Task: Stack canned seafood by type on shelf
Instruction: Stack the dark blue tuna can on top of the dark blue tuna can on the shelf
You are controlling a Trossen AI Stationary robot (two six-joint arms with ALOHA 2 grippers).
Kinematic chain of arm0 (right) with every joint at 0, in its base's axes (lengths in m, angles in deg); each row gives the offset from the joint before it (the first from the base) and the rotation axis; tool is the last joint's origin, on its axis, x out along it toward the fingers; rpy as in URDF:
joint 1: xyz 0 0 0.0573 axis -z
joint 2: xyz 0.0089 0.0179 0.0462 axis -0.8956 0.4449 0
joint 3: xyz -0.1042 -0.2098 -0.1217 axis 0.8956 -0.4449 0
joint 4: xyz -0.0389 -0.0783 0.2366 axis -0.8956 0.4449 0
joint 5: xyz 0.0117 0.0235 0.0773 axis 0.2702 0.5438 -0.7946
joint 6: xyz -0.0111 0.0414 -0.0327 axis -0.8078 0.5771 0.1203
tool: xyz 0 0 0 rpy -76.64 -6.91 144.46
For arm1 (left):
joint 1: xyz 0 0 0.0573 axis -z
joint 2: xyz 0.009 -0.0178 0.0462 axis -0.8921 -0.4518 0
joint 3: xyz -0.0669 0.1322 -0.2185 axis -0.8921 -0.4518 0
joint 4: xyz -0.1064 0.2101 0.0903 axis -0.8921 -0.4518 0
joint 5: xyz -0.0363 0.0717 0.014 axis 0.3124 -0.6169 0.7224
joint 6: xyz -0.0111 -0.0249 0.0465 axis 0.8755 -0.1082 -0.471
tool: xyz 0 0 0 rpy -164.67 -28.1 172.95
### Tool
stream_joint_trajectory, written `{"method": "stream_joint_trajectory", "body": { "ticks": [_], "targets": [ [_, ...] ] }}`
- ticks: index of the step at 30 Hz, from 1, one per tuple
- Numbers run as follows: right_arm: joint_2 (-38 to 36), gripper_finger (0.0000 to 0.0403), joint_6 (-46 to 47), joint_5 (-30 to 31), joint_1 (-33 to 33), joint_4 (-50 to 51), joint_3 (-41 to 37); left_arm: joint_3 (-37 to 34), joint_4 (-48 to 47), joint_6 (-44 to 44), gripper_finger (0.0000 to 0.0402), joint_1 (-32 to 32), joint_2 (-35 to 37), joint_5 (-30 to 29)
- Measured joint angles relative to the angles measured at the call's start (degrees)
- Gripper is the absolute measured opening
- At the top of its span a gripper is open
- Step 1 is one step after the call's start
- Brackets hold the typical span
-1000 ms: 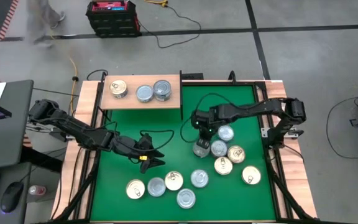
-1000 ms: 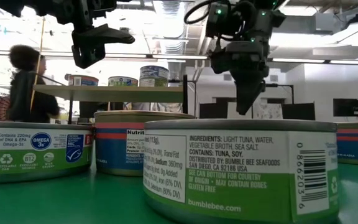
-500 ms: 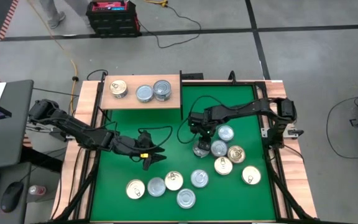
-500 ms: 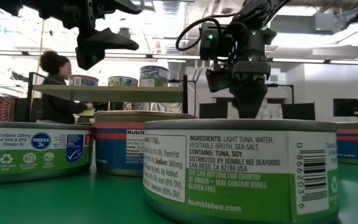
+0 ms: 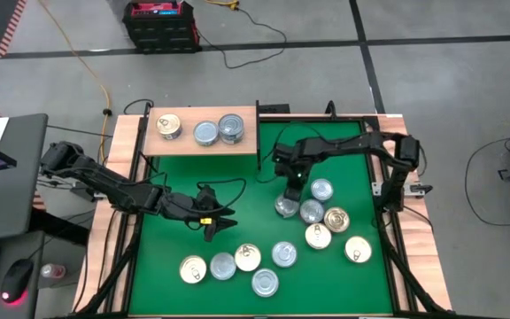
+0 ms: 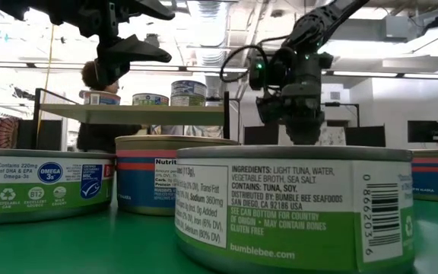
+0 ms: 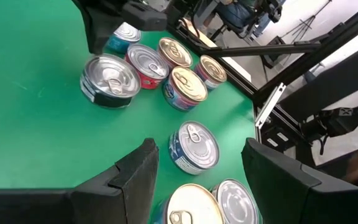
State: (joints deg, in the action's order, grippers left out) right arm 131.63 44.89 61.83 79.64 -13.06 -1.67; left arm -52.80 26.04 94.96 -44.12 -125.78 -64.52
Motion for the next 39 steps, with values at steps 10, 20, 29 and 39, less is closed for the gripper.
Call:
{"method": "stream_joint_trajectory", "body": {
  "ticks": [10,20,29,39],
  "targets": [
    [-0.1,0.0021,-0.4,-0.5,3.6,-0.8,-6.6,0.0,0.0,0.1,0.0221,0.0,0.0,-0.8],
    [-8.5,0.0110,2.3,-1.2,-1.0,-2.3,-5.0,0.0,0.0,0.1,0.0221,0.0,0.0,-1.1],
    [-4.5,0.0156,5.4,1.4,-3.7,-6.0,-5.1,0.0,0.0,0.2,0.0221,-1.1,0.0,0.7],
    [-4.5,0.0071,4.6,-0.7,-2.7,-8.4,-7.3,0.0,-0.1,0.5,0.0221,-1.1,0.0,2.0]
  ]
}}
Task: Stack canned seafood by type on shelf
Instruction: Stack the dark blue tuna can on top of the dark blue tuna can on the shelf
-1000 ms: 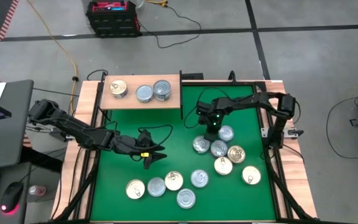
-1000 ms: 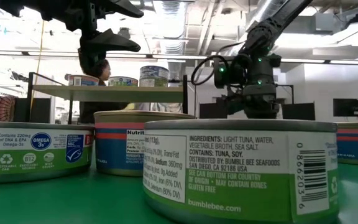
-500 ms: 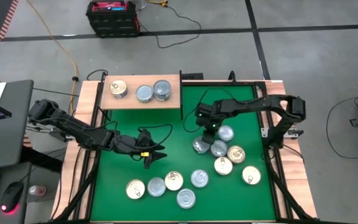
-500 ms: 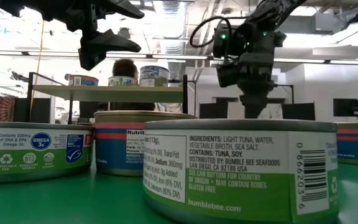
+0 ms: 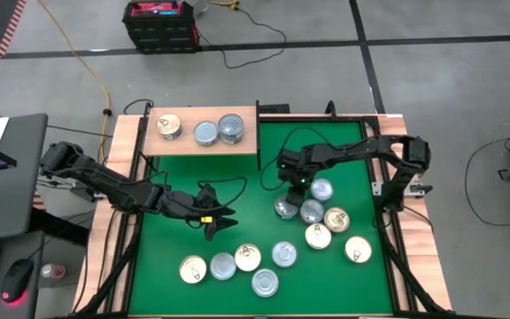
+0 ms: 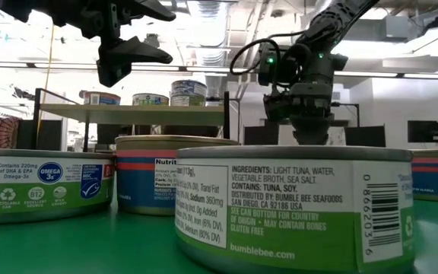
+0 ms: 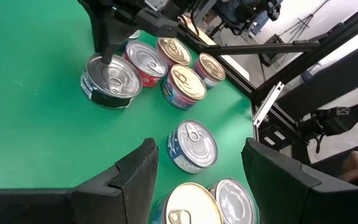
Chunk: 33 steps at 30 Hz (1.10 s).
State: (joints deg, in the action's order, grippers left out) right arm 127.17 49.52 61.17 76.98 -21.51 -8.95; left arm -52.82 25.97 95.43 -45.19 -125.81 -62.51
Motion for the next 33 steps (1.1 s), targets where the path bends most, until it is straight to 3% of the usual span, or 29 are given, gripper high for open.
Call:
{"method": "stream_joint_trajectory", "body": {
  "ticks": [5,13,20,24,28,33],
  "targets": [
    [-0.3,0.0013,0.2,-1.4,1.7,-0.7,-2.9,0.0,0.0,0.0,0.0221,0.0,0.0,0.0],
    [-0.7,0.0033,0.0,-0.1,8.9,0.5,-4.6,0.0,0.0,0.5,0.0221,0.0,0.0,-0.1],
    [-5.3,0.0050,-4.1,1.4,12.9,10.1,1.4,0.0,0.0,1.7,0.0221,0.0,0.0,-0.1],
    [-8.9,0.0081,-3.4,1.4,9.7,9.8,4.2,0.0,0.0,1.4,0.0221,0.0,0.0,-1.7],
    [-10.2,0.0137,2.0,1.5,3.6,5.4,5.3,0.0,0.0,1.3,0.0221,0.0,0.0,-3.9],
    [-9.4,0.0217,4.4,13.7,-3.0,3.1,6.9,0.0,0.0,1.3,0.0221,0.0,0.0,-3.8]
  ]
}}
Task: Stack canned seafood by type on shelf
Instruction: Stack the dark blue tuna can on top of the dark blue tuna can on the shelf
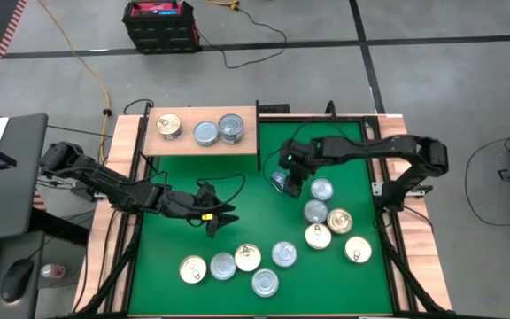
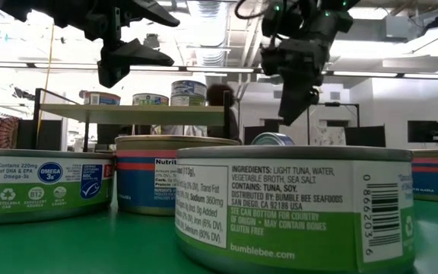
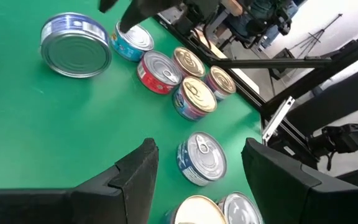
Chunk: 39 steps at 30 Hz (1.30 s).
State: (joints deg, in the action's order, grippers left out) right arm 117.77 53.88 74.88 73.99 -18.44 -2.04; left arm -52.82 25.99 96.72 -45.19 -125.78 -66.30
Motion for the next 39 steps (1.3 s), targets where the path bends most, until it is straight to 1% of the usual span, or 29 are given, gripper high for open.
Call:
{"method": "stream_joint_trajectory", "body": {
  "ticks": [2,4,8,13,17,19,21,24,26,32,36,37,39],
  "targets": [
    [0.1,0.0244,1.9,4.6,-1.7,0.0,0.1,0.0,0.0,0.3,0.0221,0.0,0.0,1.0],
    [-0.2,0.0264,5.2,6.9,-2.7,0.0,0.2,0.0,0.0,1.0,0.0221,0.0,0.0,1.6],
    [-0.8,0.0294,10.4,6.9,-4.7,0.4,0.2,0.0,-0.2,2.8,0.0221,0.0,0.0,2.5],
    [-0.8,0.0332,12.0,6.9,-8.0,-0.9,-1.7,0.0,-1.1,3.0,0.0221,0.0,0.0,2.7],
    [-0.8,0.0366,16.3,9.3,-8.7,0.9,-3.6,0.0,-1.3,2.5,0.0221,0.0,0.0,3.9],
    [-0.8,0.0374,17.4,9.8,-8.8,1.0,-4.7,0.0,-1.3,1.8,0.0221,0.0,0.0,4.0],
    [-0.8,0.0375,18.6,9.7,-8.8,0.9,-5.8,0.0,-1.3,1.0,0.0221,0.0,0.0,4.0],
    [-0.8,0.0358,19.4,8.8,-9.4,0.5,-7.1,0.0,-1.3,-0.9,0.0221,0.0,0.0,4.5],
    [-0.8,0.0334,19.6,8.5,-9.9,0.2,-8.0,0.0,-1.3,-2.3,0.0221,0.0,0.0,5.6],
    [-0.6,0.0239,19.5,8.3,-11.6,-2.2,-10.8,0.0,-1.3,-3.2,0.0221,-0.8,0.0,8.2],
    [-0.1,0.0167,18.9,8.0,-12.4,-3.2,-11.0,0.1,-1.3,-3.4,0.0221,-2.4,0.0,10.7],
    [-0.2,0.0158,18.5,7.6,-12.7,-4.2,-10.9,0.2,-1.3,-3.2,0.0221,-2.8,0.0,11.6],
    [-0.5,0.0159,17.2,5.5,-13.7,-5.8,-10.2,1.0,-1.4,-3.4,0.0221,-3.3,0.0,12.7]
  ]
}}
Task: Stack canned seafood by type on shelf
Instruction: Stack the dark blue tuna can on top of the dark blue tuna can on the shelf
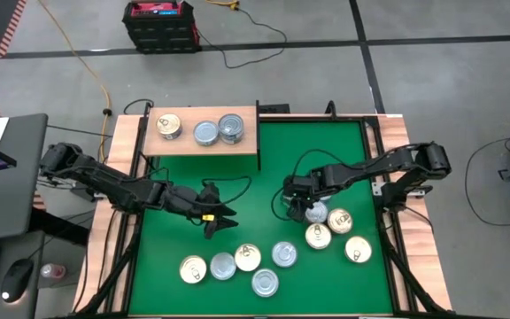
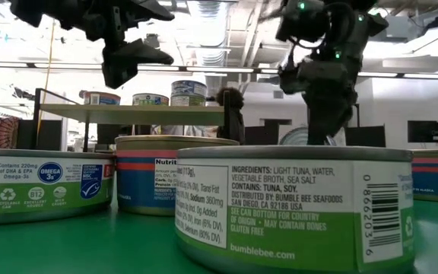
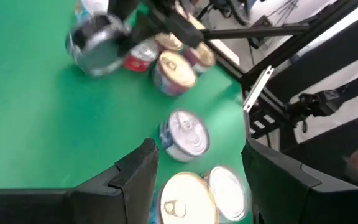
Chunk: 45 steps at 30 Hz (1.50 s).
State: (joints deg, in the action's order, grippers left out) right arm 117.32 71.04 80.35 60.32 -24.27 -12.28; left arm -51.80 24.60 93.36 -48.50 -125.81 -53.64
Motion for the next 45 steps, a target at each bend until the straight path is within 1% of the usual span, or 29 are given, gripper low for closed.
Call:
{"method": "stream_joint_trajectory", "body": {
  "ticks": [2,4,6,9,13,18,22,27,29,32,35,37,41,44,45],
  "targets": [
    [-0.2,0.0159,-2.5,-3.1,-1.2,-2.4,1.7,1.3,0.0,-2.4,0.0221,0.0,0.0,-0.3],
    [-0.2,0.0159,-5.8,-5.0,-2.6,-5.0,4.1,3.4,-0.2,-6.9,0.0221,0.0,0.0,-2.2],
    [-0.3,0.0159,-9.2,-4.9,-4.1,-6.5,6.1,6.2,-1.7,-10.5,0.0222,0.0,0.0,-3.7],
    [-0.3,0.0162,-13.4,-3.5,-5.7,-11.0,7.7,11.0,-8.4,-14.5,0.0229,-1.0,-0.4,-6.0],
    [-0.3,0.0179,-15.7,-1.5,-6.3,-12.0,9.5,16.5,-17.5,-17.3,0.0261,-3.1,-2.0,-6.1],
    [-0.3,0.0161,-16.8,-1.4,-5.9,-11.8,11.0,20.5,-25.5,-22.0,0.0312,-4.6,-5.0,-2.2],
    [-0.3,0.0160,-17.2,-1.4,-5.9,-13.1,11.5,20.6,-26.1,-24.8,0.0327,-4.6,-8.1,-1.0],
    [-0.3,0.0175,-17.2,-1.4,-6.1,-16.5,11.5,20.6,-24.7,-24.9,0.0322,-4.6,-11.4,-1.3],
    [-0.3,0.0174,-17.2,-1.3,-6.4,-17.5,11.5,20.6,-23.1,-25.5,0.0318,-4.6,-12.3,-1.4],
    [-0.3,0.0162,-16.9,-1.3,-6.6,-18.9,11.5,20.6,-22.2,-26.5,0.0308,-4.6,-13.1,-1.7],
    [-0.3,0.0161,-16.3,-1.4,-6.6,-19.5,11.5,20.6,-21.9,-26.6,0.0284,-4.6,-13.2,-3.1],
    [-0.3,0.0164,-16.3,-1.2,-6.9,-20.4,11.5,20.6,-21.9,-27.4,0.0259,-4.6,-13.2,-4.0],
    [-0.3,0.0189,-15.8,-0.7,-6.9,-21.1,11.5,20.6,-22.1,-28.5,0.0188,-4.5,-13.2,-5.2],
    [-0.3,0.0206,-13.0,-0.5,-6.6,-21.6,11.5,20.6,-22.0,-28.8,0.0136,-4.5,-13.2,-5.1],
    [-0.3,0.0212,-11.6,-0.9,-6.0,-21.7,11.5,20.7,-21.9,-28.7,0.0130,-4.5,-13.2,-5.1]
  ]
}}
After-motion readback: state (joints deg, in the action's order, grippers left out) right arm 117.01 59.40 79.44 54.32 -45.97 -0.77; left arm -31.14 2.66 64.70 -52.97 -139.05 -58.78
